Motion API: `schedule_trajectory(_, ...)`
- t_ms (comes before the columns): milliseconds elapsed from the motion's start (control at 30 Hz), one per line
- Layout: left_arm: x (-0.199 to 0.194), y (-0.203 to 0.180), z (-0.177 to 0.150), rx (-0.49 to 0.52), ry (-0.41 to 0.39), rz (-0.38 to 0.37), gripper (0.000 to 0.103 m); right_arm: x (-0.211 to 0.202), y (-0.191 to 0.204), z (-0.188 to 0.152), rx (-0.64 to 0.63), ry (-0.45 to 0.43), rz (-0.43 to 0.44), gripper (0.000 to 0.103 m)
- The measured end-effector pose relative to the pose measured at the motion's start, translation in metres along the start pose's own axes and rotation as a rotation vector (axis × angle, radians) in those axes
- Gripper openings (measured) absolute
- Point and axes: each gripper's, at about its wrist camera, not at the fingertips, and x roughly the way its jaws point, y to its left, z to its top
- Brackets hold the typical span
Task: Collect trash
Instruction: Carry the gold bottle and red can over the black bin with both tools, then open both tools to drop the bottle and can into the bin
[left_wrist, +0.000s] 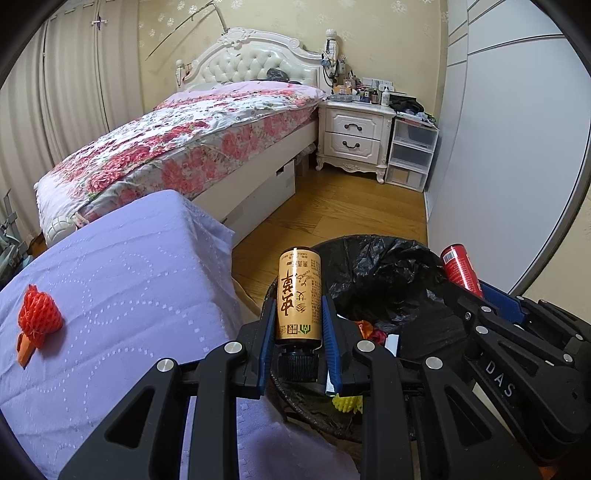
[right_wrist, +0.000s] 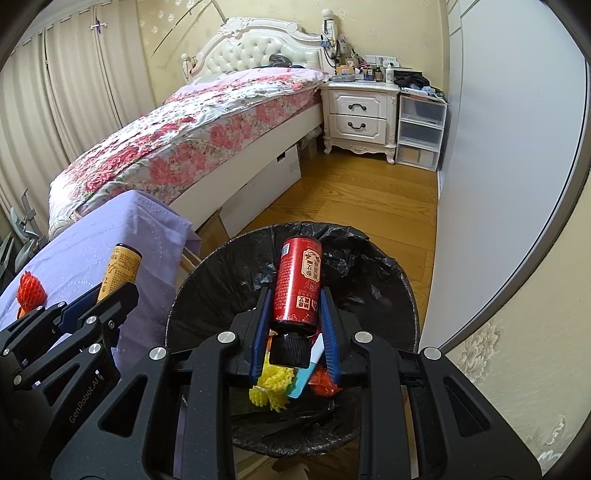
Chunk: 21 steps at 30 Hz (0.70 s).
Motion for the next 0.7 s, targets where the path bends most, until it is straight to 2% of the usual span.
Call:
schedule_trajectory(367,0.0034,-0.0041,0.0021,0.016,0.005,0.012,0.025,0.0056,-0.0018,-0.0001,0.003,0.002,-0.015,0.026)
schedule_trajectory(433,0.004,-0.0037,0.0022,0.014,0.011,0.01,0.031,0.0066,-0.0026,-0.0004,0.006,0.001,-0.02,0.026)
schedule_trajectory(500,0.0038,-0.0026,0.0029,0.009,0.011,0.01,0.044,0.0061,-0.0036,-0.0005,0.011,-0.004,-0.024,0.026)
schedule_trajectory(567,0.0026,-0.001,0.0031,0.004,0.003,0.014,0.05,0.006,-0.0041,-0.0006,0.014,-0.004,-0.027,0.028)
schedule_trajectory(667,0.0017,-0.0003,0.0032,0.006,-0.005,0.029,0.059,0.0029,-0.0065,-0.0009,0.022,-0.021,-0.043,0.046)
schedule_trajectory(700,0.0012,-0.0003,0.0032,0.005,-0.008,0.032,0.061,0.0019,-0.0071,-0.0008,0.024,-0.025,-0.047,0.046)
